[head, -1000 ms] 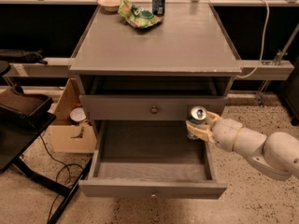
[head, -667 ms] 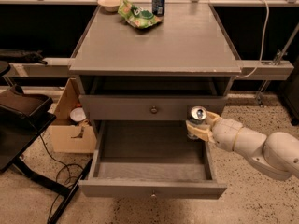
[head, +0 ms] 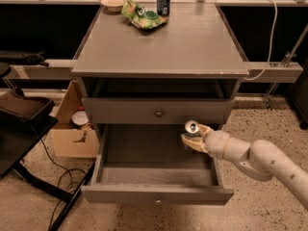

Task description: Place redbull can into middle drawer

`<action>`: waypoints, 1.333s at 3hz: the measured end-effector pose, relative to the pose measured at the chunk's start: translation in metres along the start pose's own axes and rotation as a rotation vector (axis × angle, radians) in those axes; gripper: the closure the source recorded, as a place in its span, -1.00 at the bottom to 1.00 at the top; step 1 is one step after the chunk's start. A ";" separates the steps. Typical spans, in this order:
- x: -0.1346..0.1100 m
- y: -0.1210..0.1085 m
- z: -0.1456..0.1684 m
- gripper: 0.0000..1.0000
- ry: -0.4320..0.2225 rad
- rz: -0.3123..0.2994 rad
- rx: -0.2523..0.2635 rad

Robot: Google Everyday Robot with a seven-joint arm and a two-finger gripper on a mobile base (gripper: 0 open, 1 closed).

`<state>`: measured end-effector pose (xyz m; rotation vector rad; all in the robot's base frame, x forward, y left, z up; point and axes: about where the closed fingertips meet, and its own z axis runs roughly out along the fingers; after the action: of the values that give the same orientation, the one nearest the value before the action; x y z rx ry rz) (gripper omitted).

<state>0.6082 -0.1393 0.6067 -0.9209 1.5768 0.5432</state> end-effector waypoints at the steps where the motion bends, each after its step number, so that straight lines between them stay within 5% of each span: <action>1: 0.045 0.004 0.029 1.00 0.003 -0.018 -0.075; 4: 0.133 0.033 0.052 1.00 0.091 0.020 -0.294</action>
Offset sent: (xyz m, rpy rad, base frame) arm 0.0153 0.0113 -0.1340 -0.0398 0.1096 0.2048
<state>0.6105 -0.1148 0.4617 -1.1645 1.6152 0.7708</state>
